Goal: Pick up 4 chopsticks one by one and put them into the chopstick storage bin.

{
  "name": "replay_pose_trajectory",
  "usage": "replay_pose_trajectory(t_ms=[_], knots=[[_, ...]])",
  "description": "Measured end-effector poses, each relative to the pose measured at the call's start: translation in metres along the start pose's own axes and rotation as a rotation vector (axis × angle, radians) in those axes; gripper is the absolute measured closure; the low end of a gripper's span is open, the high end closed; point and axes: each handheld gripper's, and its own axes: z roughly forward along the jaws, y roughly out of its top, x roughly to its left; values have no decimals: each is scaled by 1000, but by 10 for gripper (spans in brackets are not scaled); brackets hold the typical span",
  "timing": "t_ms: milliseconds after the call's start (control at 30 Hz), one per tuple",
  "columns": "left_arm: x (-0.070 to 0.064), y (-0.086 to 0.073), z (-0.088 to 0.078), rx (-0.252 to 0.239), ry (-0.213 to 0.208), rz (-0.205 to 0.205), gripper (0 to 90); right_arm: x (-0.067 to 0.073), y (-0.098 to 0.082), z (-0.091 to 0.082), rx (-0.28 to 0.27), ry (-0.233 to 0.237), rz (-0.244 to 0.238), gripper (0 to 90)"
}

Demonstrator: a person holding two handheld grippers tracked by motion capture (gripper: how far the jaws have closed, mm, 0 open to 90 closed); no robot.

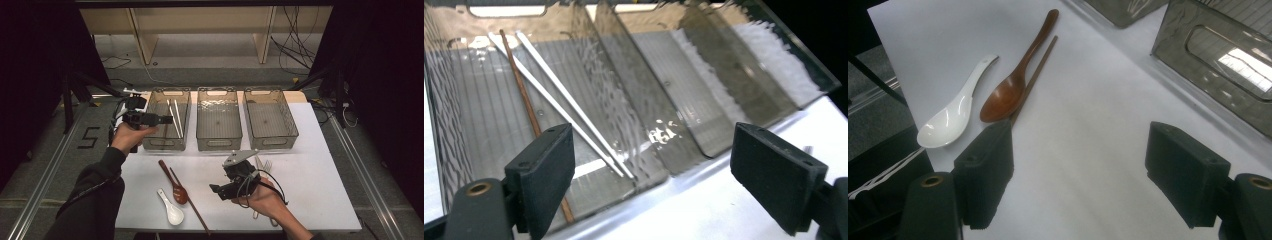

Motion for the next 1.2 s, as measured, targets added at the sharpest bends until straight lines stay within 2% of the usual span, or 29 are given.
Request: replay_pose_trajectory(t_ms=[233, 500, 800, 967, 1167, 1200], knots=[[-17, -25, -16, -33, -53, 52, 157, 7, 1, 8, 28, 5, -6, 283], [-32, -52, -14, -25, -85, 111, 153, 14, 2, 17, 62, 11, -15, 283], [-44, -75, -18, -47, -93, 163, 151, 24, 0, 33, 123, 24, -34, 291], [-48, -86, -22, -47, -84, 194, 151, 35, 0, 42, 167, 35, -64, 301], [-49, -98, -24, -42, -89, 190, 151, 48, -2, 55, 227, 48, -114, 320], [-48, -99, -24, -42, -88, 194, 151, 51, -2, 56, 239, 52, -109, 321]])
